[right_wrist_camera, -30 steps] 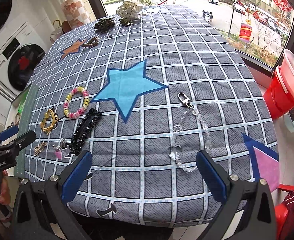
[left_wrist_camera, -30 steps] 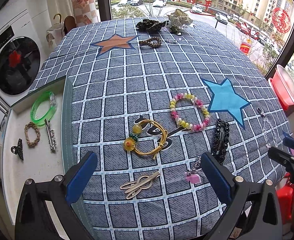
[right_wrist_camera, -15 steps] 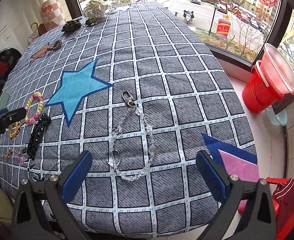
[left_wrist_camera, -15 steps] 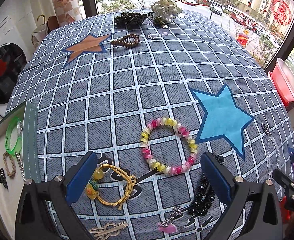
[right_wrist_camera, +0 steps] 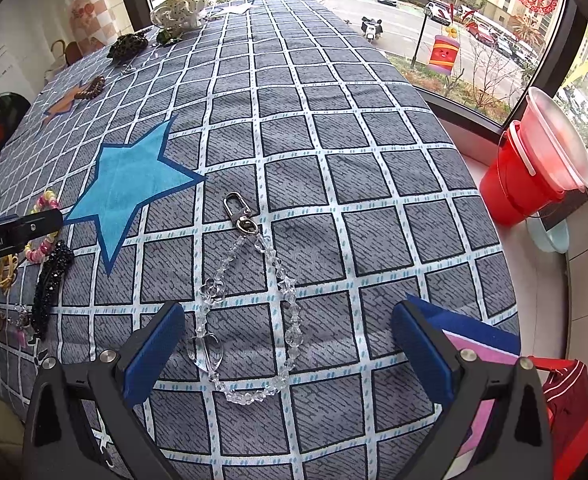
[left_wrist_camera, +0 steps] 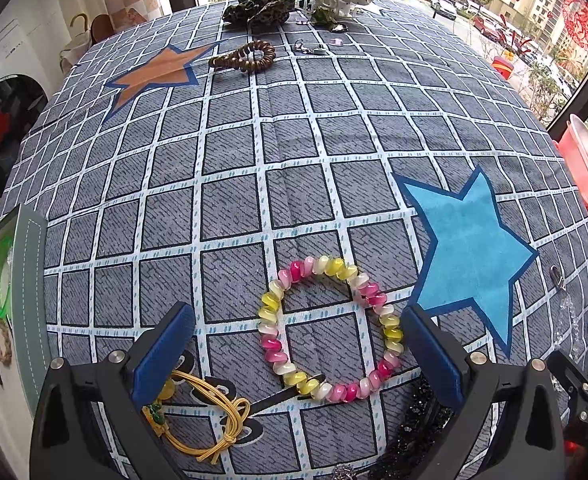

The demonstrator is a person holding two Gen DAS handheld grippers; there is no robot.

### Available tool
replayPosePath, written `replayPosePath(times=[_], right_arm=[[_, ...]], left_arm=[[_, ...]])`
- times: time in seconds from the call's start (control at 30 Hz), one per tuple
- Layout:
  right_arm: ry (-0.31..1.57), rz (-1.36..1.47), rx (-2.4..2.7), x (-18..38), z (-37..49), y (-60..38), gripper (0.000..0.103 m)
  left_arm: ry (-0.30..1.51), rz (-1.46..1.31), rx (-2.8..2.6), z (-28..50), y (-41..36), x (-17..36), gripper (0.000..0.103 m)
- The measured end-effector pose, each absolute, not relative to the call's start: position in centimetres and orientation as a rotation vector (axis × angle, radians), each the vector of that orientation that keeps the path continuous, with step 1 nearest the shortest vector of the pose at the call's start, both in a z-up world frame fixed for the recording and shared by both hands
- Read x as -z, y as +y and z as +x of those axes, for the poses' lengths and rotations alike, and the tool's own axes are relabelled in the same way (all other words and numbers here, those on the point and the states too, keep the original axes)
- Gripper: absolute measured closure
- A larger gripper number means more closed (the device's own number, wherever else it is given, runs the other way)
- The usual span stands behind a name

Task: Organize jewelry
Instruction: 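Grasp the pink-yellow beaded bracelet with the left tool while the right tool grasps the crystal chain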

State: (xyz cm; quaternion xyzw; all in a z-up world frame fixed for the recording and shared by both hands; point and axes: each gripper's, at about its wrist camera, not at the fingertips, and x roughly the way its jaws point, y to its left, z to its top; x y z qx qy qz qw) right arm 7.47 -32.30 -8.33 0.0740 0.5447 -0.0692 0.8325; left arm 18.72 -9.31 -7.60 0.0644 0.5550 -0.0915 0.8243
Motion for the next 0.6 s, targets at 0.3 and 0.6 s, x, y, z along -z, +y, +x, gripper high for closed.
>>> replayPosePath(times=[0.3,0.6], right_arm=[[1.140,0.134,0.153,8.4,8.6,-31.9,0.000],[1.119,0.102,0.105,7.5,8.3,-30.8,0.034]], left_arm=[[1.157,0.149,0.239,17.8,-10.0,6.9,0.020],[1.135,0.159,0.275,17.5,-10.3,6.2,0.079]])
